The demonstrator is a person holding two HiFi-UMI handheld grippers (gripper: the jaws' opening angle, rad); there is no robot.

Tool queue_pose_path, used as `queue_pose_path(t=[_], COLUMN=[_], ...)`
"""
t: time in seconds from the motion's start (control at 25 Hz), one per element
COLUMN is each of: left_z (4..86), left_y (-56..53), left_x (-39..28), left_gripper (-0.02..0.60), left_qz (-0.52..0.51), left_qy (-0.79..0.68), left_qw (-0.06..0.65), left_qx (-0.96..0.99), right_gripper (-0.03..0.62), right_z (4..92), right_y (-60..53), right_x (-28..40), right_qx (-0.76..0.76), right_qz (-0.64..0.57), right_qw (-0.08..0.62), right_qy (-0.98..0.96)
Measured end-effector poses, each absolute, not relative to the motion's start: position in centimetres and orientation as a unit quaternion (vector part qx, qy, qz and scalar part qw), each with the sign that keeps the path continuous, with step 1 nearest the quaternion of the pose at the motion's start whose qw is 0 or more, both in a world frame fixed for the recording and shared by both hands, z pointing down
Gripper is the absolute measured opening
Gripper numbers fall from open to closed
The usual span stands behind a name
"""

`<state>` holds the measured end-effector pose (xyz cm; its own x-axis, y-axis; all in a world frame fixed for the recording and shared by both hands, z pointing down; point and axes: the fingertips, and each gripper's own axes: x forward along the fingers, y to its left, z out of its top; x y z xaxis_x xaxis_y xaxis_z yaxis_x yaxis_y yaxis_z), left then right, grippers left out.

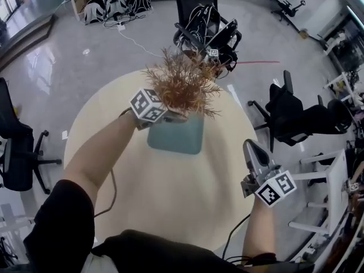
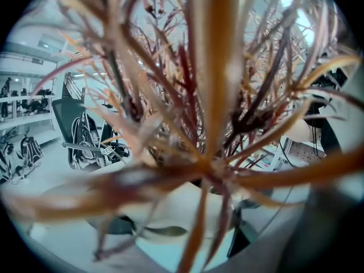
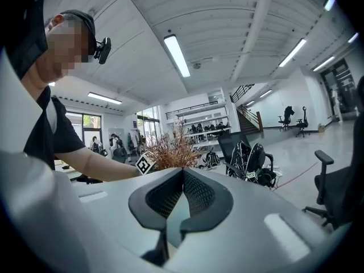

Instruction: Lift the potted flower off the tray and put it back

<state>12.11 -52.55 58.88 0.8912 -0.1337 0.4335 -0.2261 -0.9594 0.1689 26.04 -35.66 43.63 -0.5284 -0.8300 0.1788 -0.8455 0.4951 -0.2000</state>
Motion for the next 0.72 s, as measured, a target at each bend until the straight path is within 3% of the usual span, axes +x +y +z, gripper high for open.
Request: queue_pose_path(t=[0.72], left_z=[69.1], left_y=[-62.6], left_x=[16.2], left_gripper=[0.540], left_qz=[0.259], left_qy=[-0.118], left_qw=[0.104], left_qx=[0.953], right_gripper=[0.017], right_z=[52.3], right_y=[-42.8], right_x=[27.4], right_qx=[0.461], right_qz=[0.157], right_qw=[0.026], right_qy=[-0.873])
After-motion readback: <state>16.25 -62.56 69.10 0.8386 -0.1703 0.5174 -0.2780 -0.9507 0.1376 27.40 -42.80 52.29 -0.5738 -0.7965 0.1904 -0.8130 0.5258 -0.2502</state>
